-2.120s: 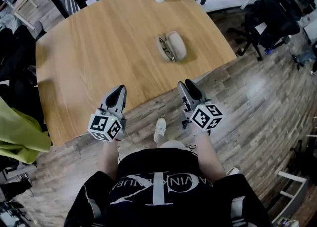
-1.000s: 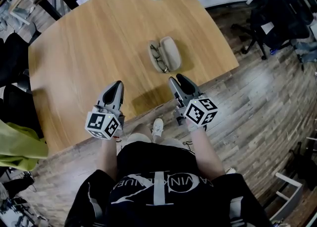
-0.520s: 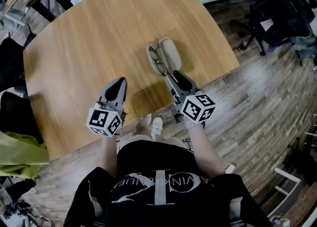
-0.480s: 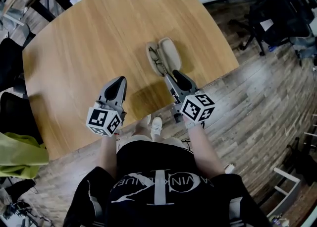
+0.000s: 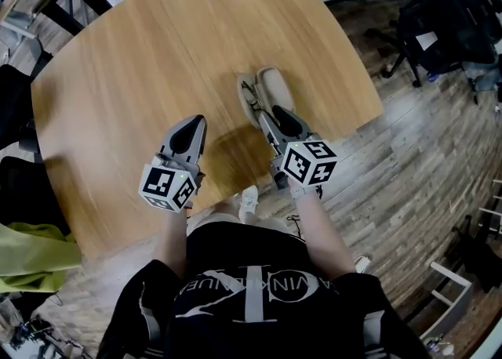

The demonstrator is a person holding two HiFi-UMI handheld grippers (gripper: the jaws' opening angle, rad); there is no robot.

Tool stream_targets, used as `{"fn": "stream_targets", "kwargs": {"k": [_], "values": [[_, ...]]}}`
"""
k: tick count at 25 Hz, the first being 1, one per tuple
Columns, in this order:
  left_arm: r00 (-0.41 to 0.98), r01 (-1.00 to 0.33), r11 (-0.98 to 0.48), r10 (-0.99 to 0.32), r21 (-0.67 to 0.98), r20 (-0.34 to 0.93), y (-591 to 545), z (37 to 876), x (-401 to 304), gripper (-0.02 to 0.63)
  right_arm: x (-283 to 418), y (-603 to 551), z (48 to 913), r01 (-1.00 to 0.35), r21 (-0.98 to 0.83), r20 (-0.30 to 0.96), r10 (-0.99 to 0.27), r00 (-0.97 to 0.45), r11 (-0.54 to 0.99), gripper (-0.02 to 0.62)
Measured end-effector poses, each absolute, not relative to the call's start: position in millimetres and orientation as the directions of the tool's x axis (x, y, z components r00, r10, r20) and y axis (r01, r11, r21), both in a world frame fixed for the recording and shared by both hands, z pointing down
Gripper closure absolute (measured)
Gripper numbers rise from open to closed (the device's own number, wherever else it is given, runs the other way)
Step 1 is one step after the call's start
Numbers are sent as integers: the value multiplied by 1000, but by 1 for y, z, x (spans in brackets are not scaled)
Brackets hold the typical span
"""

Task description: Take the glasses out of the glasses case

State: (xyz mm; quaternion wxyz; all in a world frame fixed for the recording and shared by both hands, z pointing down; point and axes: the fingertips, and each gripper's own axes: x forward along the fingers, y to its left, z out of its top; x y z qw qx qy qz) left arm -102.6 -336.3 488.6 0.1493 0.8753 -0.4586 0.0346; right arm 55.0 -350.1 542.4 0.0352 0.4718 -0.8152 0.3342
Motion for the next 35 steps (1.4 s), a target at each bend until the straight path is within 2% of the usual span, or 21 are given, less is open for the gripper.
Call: {"fn": "stream_targets", "kwargs": {"k": [6, 13, 18, 22, 24, 35], "values": [[580, -811, -531, -786, 246, 215, -348, 497, -106, 591, 50, -361, 561, -827, -476, 472, -707, -526, 298, 448], [590, -803, -535, -776, 261, 222, -357, 507, -102, 591, 44, -367, 578, -832, -481, 525, -669, -526, 277, 451], [599, -796, -541, -768, 271, 228, -360, 511, -97, 591, 47, -367, 587, -853, -459, 584, -639, -500, 248, 508], [600, -795, -541, -767, 274, 227, -362, 513, -97, 591, 46, -368, 590, -857, -459, 594, -636, -493, 235, 522], [598, -797, -539, -768, 274, 228, -364, 513, -99, 591, 48, -370, 589, -861, -456, 587, -652, -480, 224, 550], [587, -804, -527, -779, 277, 222, -365, 510, -108, 591, 51, -376, 577, -864, -460, 557, -690, -462, 206, 554]]}}
